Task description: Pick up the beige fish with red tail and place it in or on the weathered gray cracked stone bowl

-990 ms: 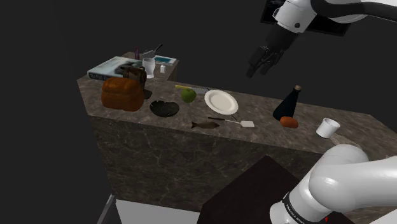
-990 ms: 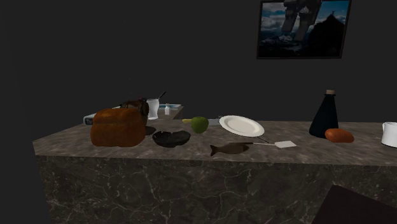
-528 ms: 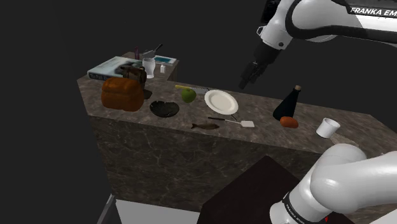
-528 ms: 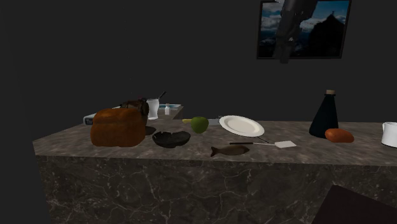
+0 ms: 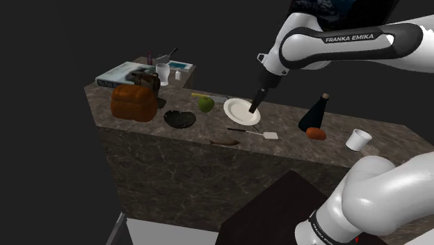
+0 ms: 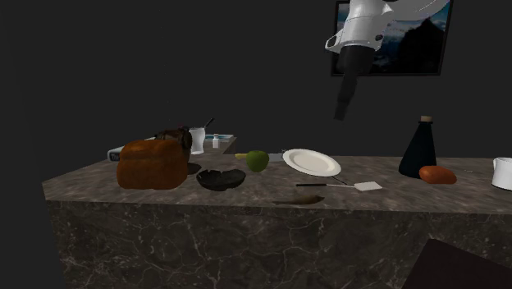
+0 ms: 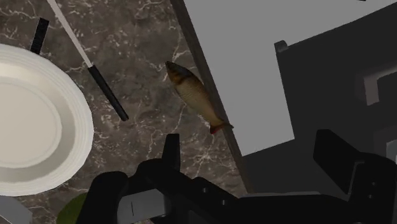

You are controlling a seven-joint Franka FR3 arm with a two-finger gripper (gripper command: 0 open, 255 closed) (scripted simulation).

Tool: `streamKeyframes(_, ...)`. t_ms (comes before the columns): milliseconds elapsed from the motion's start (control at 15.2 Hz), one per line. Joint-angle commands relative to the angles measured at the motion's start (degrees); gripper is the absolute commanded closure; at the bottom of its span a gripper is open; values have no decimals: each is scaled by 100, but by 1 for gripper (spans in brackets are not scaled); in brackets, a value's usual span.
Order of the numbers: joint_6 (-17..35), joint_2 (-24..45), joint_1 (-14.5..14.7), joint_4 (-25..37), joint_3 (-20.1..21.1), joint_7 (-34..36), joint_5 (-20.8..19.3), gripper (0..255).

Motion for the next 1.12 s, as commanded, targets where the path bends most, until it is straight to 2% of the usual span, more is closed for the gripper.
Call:
streamKeyframes(0, 281, 432, 110, 68, -164, -491, 21, 0)
streamKeyframes(594, 1358, 2346, 548, 459, -604, -2582, 454, 0)
streamKeyframes(990, 1841, 3716, 624, 1017, -557, -3965, 915, 0)
streamKeyframes(1056, 1855, 3763, 616, 1040, -542, -4009, 927, 0)
